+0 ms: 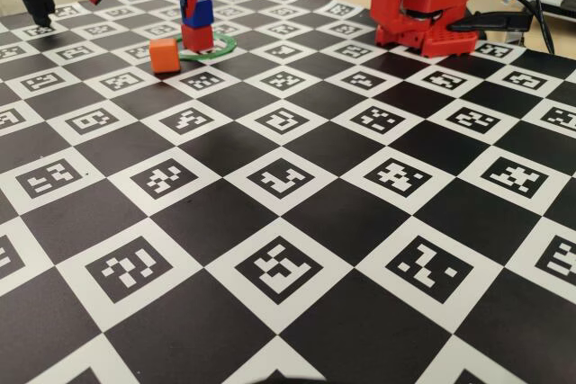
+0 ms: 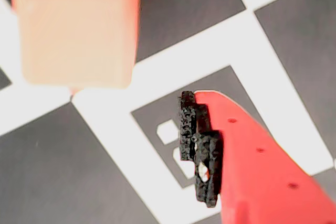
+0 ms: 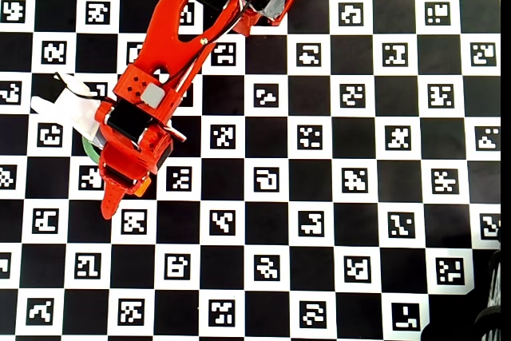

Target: Grab the red cube then put it in the green circle then put the blue cube on top and finally the orange cube on top

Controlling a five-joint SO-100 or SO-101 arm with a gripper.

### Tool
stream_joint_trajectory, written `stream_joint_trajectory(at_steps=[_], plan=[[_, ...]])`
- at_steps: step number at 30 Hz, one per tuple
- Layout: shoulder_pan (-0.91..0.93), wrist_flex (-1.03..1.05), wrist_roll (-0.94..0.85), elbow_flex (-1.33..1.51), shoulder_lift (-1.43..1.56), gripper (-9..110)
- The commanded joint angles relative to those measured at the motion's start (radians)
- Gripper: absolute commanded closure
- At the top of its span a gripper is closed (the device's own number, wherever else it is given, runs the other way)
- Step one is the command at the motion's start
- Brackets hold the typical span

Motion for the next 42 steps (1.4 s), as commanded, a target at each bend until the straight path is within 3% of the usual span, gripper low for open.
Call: stream_joint_trajectory(at_steps=[1,29,42], plan=[[-0.012,-0.034,-0.008,-0.006,0.017,47],[-0.011,-0.183,-0.02,0.078,-0.049,52],[-0.015,-0.183,-0.02,0.078,-0.051,67]])
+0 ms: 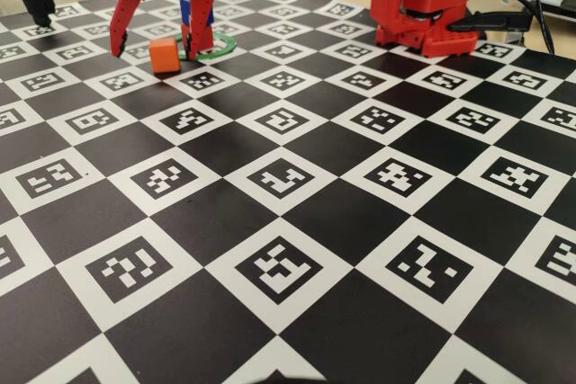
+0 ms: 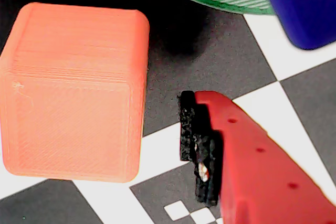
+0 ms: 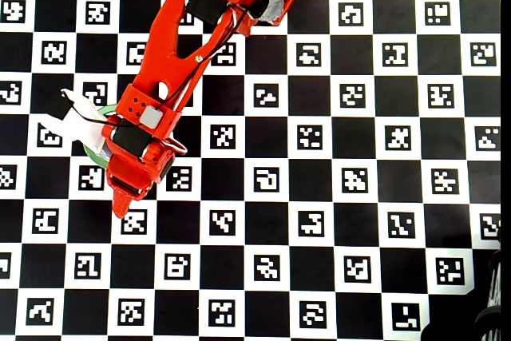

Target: Grab the red cube then put it in the green circle then put the blue cube on top and finally the orange cube on top

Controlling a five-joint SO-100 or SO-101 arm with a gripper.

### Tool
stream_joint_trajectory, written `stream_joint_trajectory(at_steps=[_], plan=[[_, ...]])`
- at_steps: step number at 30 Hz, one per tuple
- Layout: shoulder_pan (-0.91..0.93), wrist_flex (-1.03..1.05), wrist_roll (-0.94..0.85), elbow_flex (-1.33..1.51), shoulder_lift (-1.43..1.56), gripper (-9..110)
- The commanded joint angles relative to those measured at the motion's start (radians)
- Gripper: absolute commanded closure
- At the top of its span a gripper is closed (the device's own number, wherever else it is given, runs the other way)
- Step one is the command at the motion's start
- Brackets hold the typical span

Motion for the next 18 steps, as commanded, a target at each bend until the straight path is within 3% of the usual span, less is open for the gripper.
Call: stream_joint_trajectory(at_steps=[1,13,18], plan=[[-0.006,-0.006,-0.006,-0.012,0.031,70],[-0.008,-0.008,-0.012,-0.014,0.029,89],[-0.009,-0.008,-0.023,-0.011,0.031,90]])
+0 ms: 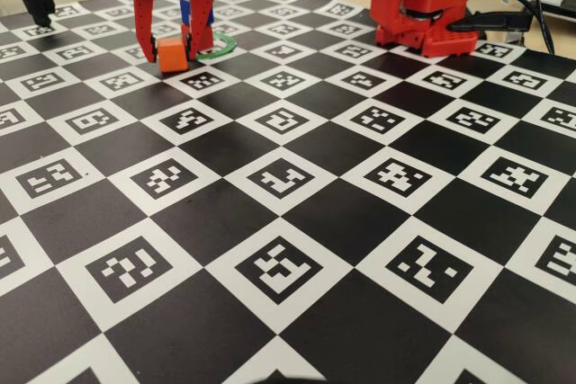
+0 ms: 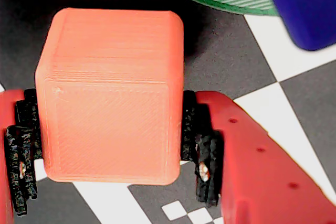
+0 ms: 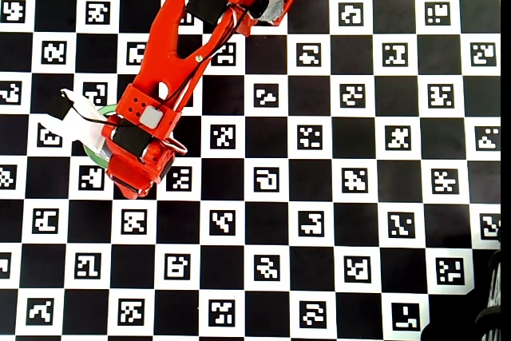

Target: Grab the red cube then put it in the green circle then put the blue cube on top and finally the orange cube on top

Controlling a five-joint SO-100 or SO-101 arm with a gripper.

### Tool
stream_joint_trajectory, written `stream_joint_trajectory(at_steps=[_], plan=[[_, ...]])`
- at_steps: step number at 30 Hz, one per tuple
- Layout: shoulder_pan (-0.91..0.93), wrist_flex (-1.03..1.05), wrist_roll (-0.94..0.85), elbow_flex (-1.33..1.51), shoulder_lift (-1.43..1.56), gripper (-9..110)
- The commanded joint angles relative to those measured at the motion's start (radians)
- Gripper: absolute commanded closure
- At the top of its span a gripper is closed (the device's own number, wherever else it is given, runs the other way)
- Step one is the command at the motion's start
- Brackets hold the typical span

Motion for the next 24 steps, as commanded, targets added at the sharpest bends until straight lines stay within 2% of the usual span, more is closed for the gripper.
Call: stream_joint_trajectory(at_steps=[1,11,24], plan=[[-0.009,-0.008,-0.005,-0.011,0.032,90],[-0.005,0.095,0.005,-0.083,0.103,90],[0.02,0.319,-0.094,-0.216,0.259,91]])
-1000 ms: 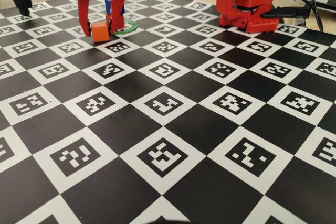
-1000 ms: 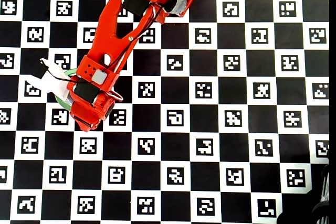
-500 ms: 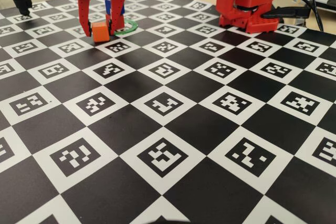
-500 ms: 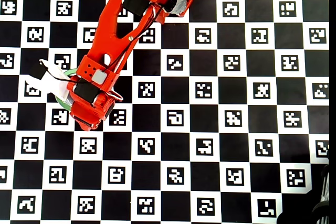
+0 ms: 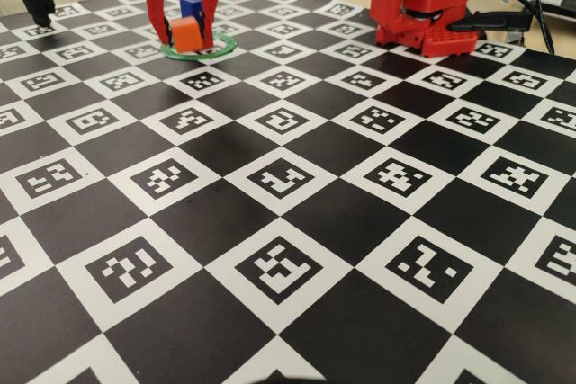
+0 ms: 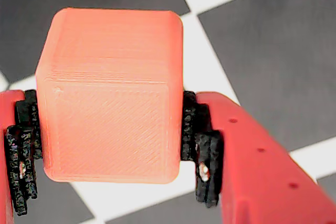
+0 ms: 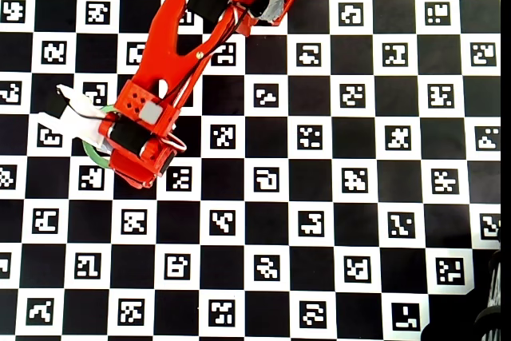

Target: Grab the red cube then put it in the green circle then put the blue cube on top and finally the orange cube on top

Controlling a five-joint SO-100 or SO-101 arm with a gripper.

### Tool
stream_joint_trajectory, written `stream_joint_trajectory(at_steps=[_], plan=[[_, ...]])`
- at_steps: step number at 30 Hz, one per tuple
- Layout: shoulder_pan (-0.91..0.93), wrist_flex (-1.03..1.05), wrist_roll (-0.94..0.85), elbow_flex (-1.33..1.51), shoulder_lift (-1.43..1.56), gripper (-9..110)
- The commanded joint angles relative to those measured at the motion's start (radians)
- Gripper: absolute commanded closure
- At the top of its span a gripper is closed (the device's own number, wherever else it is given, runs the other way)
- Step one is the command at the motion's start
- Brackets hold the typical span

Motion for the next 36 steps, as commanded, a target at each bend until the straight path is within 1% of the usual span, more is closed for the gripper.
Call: stream_joint_trajectory(at_steps=[1,8,19,29,36], plan=[[0.025,0.057,-0.031,-0.118,0.158,91],[0.071,0.189,-0.166,-0.25,0.19,91],[0.12,0.299,-0.368,-0.301,0.261,91],[0.173,0.351,-0.535,-0.301,0.307,91],[0.198,0.353,-0.606,-0.262,0.33,91]])
